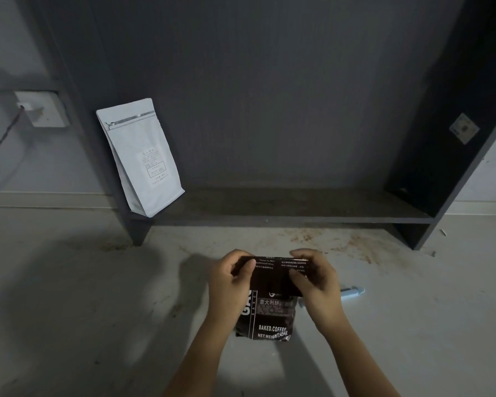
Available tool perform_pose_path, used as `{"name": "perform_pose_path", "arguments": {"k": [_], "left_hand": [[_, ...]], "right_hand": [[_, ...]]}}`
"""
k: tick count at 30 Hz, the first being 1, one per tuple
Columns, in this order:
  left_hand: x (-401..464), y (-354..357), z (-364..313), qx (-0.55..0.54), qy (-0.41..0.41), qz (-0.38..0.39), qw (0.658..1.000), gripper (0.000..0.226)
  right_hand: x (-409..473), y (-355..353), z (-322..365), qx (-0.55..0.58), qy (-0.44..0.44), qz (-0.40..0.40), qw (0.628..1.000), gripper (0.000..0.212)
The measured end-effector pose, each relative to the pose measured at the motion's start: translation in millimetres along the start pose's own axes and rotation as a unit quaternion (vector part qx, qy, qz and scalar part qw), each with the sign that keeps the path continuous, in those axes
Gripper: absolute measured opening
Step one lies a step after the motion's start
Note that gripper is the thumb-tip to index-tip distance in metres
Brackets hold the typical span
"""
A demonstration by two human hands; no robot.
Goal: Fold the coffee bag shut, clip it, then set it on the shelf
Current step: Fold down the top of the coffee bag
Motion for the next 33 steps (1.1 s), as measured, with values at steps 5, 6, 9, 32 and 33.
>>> {"name": "perform_pose_path", "arguments": {"k": [5,6,9,32,33], "left_hand": [[0.5,0.8,-0.4,0.005,-0.002,0.023,1.0,0.023],[1.6,-0.7,-0.3,0.01,-0.002,0.034,0.999,0.023],[4.9,-6.3,-4.9,0.025,0.007,0.065,0.998,0.023],[3.2,-8.4,-31.9,0.284,0.216,0.014,0.934,0.015],[3.9,-9.5,-30.9,0.287,0.217,0.013,0.933,0.015]], "right_hand": [[6.4,2.8,31.2,-0.184,-0.12,-0.017,0.975,0.022],[7.9,7.0,34.1,-0.211,-0.13,-0.01,0.969,0.022],[10.2,17.3,38.5,-0.254,-0.153,-0.012,0.955,0.008],[3.5,31.1,48.0,-0.336,-0.198,-0.024,0.921,0.012],[5.9,31.2,48.3,-0.324,-0.198,-0.009,0.925,0.011]]}}
Point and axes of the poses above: each hand's wrist, its own x-axis towards the middle knuckle, its own y-axis out of the palm, z = x × y, the point moved 5 cm from there along x, towards the middle knuckle, and after that the axes turned 6 degrees about -x, right-handed, at the moved point
